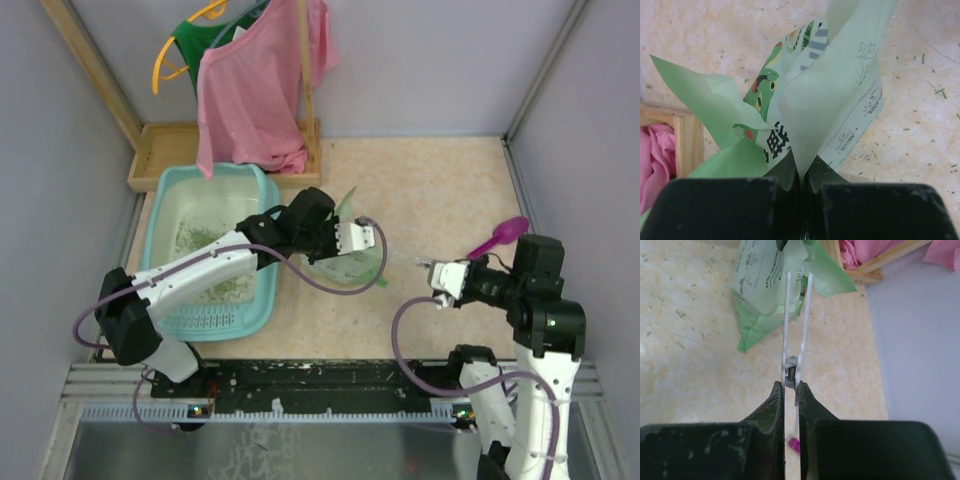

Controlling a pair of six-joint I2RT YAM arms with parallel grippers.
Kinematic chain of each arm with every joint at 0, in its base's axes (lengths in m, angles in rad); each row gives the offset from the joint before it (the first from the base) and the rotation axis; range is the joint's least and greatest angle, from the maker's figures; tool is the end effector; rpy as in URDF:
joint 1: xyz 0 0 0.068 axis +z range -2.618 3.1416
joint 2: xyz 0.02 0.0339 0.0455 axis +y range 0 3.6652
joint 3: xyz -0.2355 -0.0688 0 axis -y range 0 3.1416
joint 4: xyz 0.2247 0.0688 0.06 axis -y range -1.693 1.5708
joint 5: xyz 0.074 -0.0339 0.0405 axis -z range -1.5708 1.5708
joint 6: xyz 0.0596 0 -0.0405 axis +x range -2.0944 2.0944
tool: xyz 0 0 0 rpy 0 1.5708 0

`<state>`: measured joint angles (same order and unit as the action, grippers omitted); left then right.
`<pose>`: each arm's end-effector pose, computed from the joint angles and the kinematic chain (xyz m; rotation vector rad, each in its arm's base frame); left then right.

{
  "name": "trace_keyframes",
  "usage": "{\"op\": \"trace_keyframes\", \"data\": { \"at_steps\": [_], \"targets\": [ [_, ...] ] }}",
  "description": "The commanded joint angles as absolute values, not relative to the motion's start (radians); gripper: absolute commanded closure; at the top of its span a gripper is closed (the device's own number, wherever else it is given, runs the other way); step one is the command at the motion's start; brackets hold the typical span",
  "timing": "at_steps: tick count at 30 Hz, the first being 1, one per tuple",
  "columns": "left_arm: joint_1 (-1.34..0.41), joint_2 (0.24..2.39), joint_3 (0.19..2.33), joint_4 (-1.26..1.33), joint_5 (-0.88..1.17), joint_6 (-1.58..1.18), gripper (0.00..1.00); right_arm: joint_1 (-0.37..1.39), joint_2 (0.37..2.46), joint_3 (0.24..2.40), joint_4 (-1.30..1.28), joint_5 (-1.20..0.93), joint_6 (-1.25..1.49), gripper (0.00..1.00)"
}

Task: Fill the litter box with clean litter
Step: Clamp the cat litter bag at the center of the board.

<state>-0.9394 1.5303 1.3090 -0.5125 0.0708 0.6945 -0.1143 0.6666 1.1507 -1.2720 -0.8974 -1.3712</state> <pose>0.1984 -0.2785 0.2687 1.7097 1.5552 -0.2068 0.0890 0.0367 0.3380 -1.4921 1.3794 0.1505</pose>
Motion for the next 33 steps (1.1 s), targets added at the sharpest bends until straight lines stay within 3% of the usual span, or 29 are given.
{"op": "trace_keyframes", "data": {
  "at_steps": [1,4,11,17,22,28,33],
  "targets": [
    [-0.934,1.538,1.403,-0.519,0.17,0.623,1.0,-0.117,0.6,1.088,-1.19,-0.902,-1.576,1.0],
    [-0.934,1.538,1.41,-0.535,0.175,0.609,1.0,-0.115,0.62,1.092,-1.255,-0.892,-1.683,1.0],
    [-0.935,1.518,1.41,-0.539,0.176,0.586,1.0,-0.076,0.791,1.192,-1.342,-0.874,-1.656,1.0],
    [-0.936,1.5,1.402,-0.503,0.155,0.578,1.0,0.18,0.902,1.298,-1.236,-0.726,-1.283,1.0],
    [-0.936,1.465,1.367,-0.455,0.107,0.575,1.0,0.212,1.01,1.422,-1.156,-0.731,-0.894,1.0],
    [-0.936,1.439,1.344,-0.429,0.107,0.578,1.0,0.213,0.897,1.247,-0.979,-0.69,-0.734,1.0],
    [-0.936,1.437,1.352,-0.423,0.111,0.583,1.0,0.21,0.864,1.17,-1.044,-0.729,-0.807,1.0]
  ]
}}
